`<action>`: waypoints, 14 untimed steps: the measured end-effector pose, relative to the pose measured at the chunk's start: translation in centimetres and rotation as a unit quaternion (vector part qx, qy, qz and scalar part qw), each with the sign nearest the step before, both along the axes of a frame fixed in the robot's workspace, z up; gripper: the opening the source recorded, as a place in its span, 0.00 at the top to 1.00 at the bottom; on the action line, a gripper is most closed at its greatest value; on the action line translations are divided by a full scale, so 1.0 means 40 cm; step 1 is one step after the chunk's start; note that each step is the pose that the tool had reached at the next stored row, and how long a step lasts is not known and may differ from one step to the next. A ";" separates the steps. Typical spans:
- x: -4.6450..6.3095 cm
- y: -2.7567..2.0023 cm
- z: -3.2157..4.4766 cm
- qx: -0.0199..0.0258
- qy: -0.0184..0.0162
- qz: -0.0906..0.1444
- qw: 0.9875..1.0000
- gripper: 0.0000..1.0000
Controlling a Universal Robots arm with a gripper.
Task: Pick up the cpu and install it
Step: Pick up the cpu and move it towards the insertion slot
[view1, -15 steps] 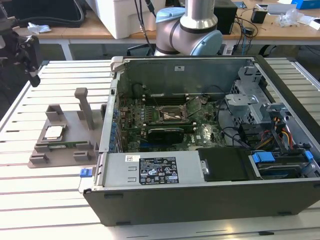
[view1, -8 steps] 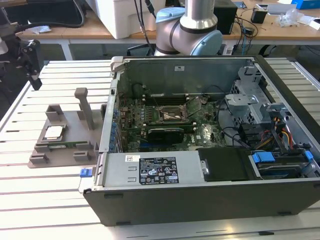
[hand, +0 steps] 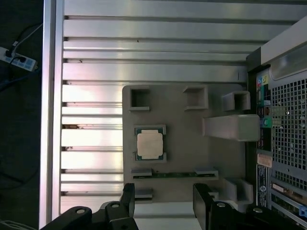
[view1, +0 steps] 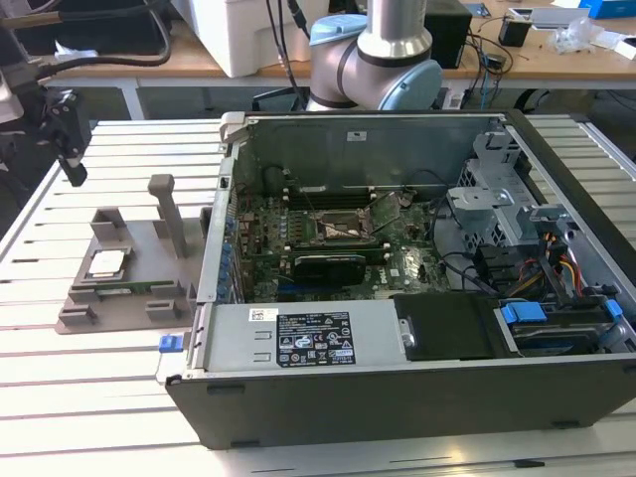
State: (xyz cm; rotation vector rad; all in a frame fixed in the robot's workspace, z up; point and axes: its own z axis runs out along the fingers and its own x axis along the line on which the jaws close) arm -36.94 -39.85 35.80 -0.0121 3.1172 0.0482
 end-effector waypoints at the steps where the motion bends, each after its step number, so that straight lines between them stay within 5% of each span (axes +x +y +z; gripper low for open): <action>1: 0.000 0.000 -0.005 0.000 0.000 0.000 1.000 0.40; 14: 0.000 0.000 -0.036 0.000 0.000 0.000 1.000 0.40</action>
